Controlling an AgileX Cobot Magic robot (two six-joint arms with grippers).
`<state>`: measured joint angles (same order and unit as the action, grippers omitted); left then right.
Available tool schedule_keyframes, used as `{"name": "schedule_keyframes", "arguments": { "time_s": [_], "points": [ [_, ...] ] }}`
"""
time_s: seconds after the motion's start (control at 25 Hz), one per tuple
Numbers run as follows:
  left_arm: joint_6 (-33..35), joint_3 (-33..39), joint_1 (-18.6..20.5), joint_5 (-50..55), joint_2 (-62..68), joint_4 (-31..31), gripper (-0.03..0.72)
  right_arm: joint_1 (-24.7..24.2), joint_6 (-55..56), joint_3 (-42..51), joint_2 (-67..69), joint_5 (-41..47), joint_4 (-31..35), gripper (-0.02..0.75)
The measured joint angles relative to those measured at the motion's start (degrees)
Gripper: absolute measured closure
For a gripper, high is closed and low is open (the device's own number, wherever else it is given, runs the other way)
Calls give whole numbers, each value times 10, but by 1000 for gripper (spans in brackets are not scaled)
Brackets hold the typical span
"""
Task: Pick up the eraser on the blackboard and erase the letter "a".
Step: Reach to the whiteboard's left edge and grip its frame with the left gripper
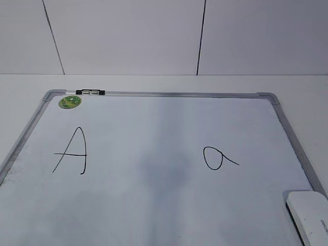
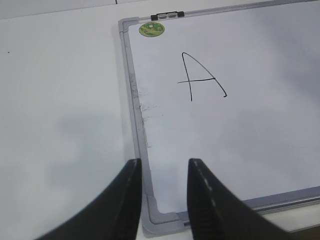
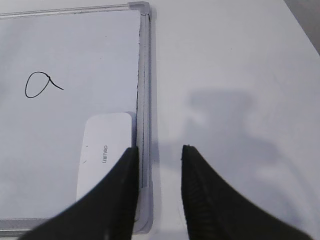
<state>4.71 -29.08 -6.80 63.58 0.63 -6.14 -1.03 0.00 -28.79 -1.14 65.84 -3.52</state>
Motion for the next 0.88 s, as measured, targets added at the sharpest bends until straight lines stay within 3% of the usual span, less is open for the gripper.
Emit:
{"name": "schedule_keyframes", "arguments": {
  "time_s": [0.88],
  "points": [
    [0,0,0,0,0,0,454,0,0,-7,38,16,12,500]
  ]
}}
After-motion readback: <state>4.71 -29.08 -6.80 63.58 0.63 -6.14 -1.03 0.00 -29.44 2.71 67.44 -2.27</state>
